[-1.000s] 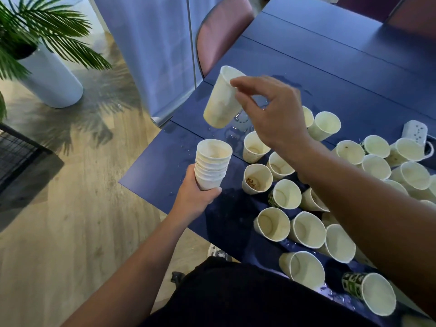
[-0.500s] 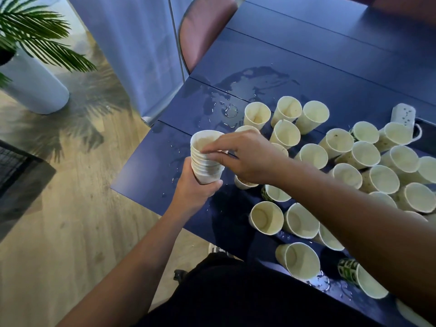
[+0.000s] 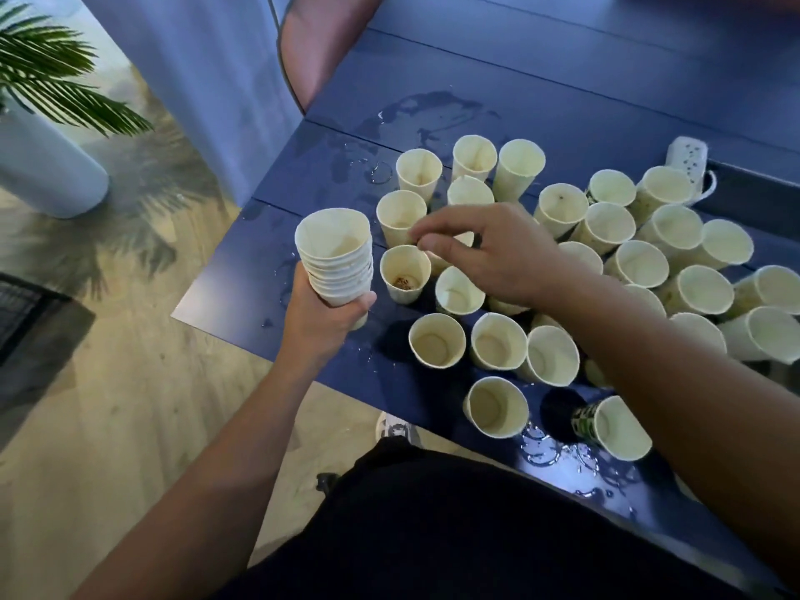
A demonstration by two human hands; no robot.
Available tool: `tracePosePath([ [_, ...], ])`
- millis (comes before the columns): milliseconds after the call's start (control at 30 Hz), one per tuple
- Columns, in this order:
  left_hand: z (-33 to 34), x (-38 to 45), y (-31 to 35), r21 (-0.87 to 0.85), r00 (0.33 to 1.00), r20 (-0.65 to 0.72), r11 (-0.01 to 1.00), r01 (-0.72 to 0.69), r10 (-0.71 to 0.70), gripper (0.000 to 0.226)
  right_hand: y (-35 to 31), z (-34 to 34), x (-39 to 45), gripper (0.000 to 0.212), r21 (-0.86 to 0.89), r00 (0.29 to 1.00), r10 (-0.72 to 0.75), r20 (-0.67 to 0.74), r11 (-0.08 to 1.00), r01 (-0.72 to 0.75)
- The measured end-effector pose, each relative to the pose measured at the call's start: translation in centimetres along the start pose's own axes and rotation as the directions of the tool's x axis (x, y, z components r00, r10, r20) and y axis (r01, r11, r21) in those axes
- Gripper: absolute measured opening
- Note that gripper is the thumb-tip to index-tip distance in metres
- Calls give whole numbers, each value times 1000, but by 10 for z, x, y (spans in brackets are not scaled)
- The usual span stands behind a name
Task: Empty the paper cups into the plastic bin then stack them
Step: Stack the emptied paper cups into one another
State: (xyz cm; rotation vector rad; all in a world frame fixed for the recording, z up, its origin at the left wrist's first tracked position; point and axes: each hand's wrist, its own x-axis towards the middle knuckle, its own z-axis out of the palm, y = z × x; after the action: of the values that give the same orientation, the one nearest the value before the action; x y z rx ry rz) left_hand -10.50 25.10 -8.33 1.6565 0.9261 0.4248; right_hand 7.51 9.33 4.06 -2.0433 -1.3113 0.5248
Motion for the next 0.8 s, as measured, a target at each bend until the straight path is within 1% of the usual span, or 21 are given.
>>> tracePosePath([
  [100, 7, -25, 1, 40, 1000, -21, 999, 1, 0, 75, 7, 4, -27, 21, -72, 996, 45, 73, 997, -40],
  [167, 10, -42, 3, 44, 999, -55, 999, 1, 2, 74, 9, 12, -43, 22, -206, 988, 79, 135, 977, -50],
  [233, 12, -56, 5, 48, 995, -99, 999, -9, 14, 77, 13, 25, -56, 25, -352, 981, 70, 182, 936, -2],
  [267, 11, -61, 4, 54, 994, -105, 998, -19, 24, 78, 16, 33, -60, 26, -385, 977, 70, 201, 923, 13],
  [333, 7, -67, 1, 77, 995, -94, 997, -29, 36, 77, 21, 49, -68, 26, -409, 976, 90, 198, 913, -1],
  [467, 1, -66, -6, 134, 999, -39, 991, -28, 34, 74, 31, 74, -80, 20, -419, 988, 125, 89, 905, -77],
  [533, 0, -60, -10, 160, 1000, 5, 987, -26, 26, 69, 33, 79, -79, 19, -421, 987, 143, 73, 902, -99],
  [633, -6, -45, -21, 184, 994, 108, 982, -50, 30, 71, 28, 79, -76, 18, -378, 981, 191, 39, 911, -163],
  [667, -8, -43, -23, 197, 992, 123, 979, -53, 29, 71, 24, 77, -79, 19, -373, 981, 191, 24, 913, -169],
  [733, -10, -40, -28, 213, 989, 147, 976, -50, 19, 69, 19, 71, -86, 27, -389, 982, 190, 23, 906, -166],
  [800, -11, -40, -31, 225, 984, 178, 972, -66, 26, 64, 17, 63, -96, 35, -425, 966, 255, 53, 881, -209],
])
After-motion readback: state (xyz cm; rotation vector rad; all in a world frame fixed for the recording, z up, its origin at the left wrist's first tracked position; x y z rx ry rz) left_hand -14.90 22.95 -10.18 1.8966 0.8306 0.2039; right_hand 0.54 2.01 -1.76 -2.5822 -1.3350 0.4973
